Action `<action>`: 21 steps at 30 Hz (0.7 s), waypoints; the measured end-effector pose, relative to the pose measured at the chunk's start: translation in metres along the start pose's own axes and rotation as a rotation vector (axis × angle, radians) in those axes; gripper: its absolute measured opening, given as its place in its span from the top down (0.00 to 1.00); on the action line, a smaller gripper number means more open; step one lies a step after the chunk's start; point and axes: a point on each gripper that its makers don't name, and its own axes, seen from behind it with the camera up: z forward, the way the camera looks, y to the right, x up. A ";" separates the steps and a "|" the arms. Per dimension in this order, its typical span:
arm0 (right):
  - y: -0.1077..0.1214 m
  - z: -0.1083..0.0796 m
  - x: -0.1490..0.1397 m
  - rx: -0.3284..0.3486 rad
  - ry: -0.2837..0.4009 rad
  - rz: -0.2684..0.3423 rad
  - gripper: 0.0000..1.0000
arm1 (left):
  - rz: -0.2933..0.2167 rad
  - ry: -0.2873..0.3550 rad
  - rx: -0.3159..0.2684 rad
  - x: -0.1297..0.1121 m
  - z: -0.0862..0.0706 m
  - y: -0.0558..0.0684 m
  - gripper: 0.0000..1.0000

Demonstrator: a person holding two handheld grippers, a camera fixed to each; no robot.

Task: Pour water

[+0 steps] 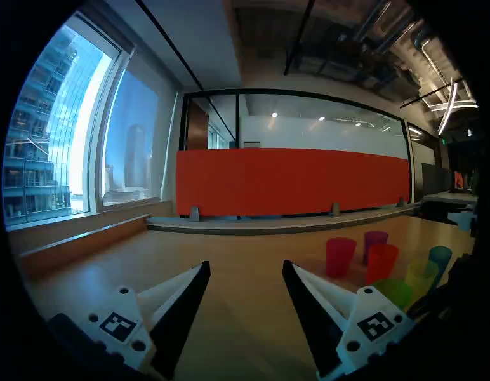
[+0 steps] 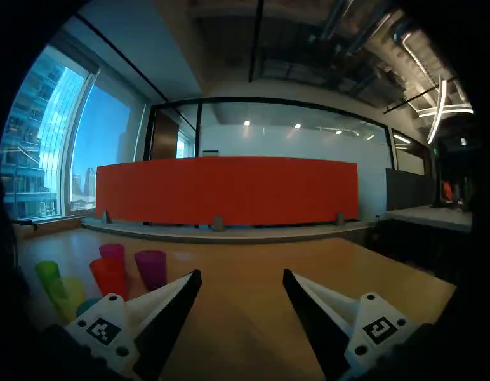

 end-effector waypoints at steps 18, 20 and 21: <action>0.001 0.001 -0.001 0.000 0.000 0.000 0.00 | 0.000 0.000 0.000 0.000 0.000 0.000 0.16; 0.001 0.000 -0.001 0.000 0.000 0.000 0.00 | 0.000 0.000 0.000 0.000 0.000 0.000 0.16; 0.001 0.000 -0.001 0.000 0.000 0.000 0.00 | 0.000 0.000 0.000 0.000 0.000 0.000 0.16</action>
